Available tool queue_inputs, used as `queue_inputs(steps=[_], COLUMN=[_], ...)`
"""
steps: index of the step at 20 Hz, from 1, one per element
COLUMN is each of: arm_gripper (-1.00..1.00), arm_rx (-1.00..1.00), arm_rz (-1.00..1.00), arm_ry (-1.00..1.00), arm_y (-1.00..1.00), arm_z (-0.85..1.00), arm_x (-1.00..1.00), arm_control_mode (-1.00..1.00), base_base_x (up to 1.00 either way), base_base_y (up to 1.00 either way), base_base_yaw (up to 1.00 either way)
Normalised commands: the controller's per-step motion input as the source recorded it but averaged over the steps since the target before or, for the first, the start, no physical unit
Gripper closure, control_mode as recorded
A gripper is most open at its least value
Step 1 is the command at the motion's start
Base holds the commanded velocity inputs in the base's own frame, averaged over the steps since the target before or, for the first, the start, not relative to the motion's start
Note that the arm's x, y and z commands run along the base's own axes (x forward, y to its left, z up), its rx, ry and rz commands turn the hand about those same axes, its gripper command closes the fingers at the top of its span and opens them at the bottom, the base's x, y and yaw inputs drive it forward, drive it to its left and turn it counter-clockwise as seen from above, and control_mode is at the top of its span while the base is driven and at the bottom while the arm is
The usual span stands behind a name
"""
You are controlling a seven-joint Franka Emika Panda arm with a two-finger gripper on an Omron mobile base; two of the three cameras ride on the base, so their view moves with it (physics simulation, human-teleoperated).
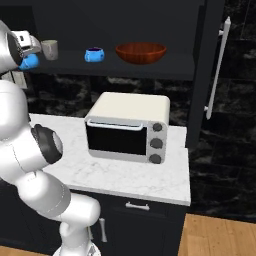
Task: Gather all objects into one cabinet and sort the glasses and bowls to opposite sides.
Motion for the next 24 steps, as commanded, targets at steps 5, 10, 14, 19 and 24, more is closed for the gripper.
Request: queue_inputs(steps=[5,10,14,19,24], arm_gripper=[1.0,1.0,1.0,1.0,1.0], arm_rx=[-0.01,0.0,0.02,0.03,0.08], arm_rz=[0.0,0.0,0.0,0.0,0.0], arm_ry=[-0.13,0.0,0.0,0.0,0.0], arm_y=[0.0,0.0,0.0,0.0,0.0], arm_z=[-0.02,-0.24,-0.02,-0.06,-0.26], arm_x=[0.07,0.36,0.53,0.18,0.0], arm_control_mode=[-1.0,-1.0,-1.0,-1.0,-1.0], base_base_x=[0.0,0.0,0.0,0.0,0.0], base_base_y=[0.0,0.0,0.0,0.0,0.0], base_base_yaw=[0.0,0.0,0.0,0.0,0.0])
